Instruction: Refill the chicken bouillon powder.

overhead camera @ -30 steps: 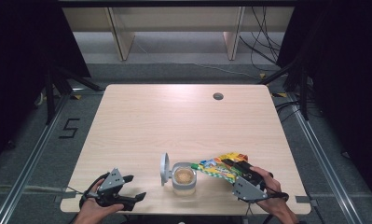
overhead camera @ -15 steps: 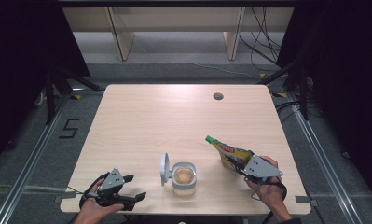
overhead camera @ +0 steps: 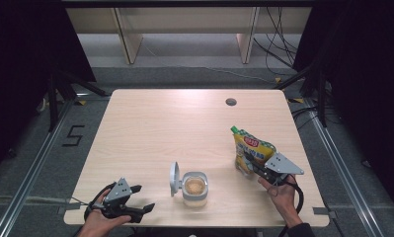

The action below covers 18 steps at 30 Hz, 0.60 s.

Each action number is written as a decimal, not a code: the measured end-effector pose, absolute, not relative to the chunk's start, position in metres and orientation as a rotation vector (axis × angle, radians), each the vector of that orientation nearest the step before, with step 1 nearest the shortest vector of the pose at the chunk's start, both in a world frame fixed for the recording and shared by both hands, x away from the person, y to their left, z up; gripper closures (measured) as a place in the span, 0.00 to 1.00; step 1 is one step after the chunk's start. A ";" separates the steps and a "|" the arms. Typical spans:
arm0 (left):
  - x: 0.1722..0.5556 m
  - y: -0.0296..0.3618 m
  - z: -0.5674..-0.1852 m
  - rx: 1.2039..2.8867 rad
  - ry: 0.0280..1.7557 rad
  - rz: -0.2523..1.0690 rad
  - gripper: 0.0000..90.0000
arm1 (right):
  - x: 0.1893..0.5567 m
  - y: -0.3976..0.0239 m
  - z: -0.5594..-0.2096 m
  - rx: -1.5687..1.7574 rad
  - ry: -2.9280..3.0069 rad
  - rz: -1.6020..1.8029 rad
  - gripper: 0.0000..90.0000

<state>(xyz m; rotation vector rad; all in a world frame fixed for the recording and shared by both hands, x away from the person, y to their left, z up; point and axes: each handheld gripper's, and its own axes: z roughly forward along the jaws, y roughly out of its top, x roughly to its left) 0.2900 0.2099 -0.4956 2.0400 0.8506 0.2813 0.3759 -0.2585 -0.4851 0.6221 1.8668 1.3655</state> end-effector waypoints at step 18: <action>0.291 0.212 -0.495 2.049 0.815 0.311 0.22 | 0.375 -0.261 -0.495 0.708 1.882 1.389 0.78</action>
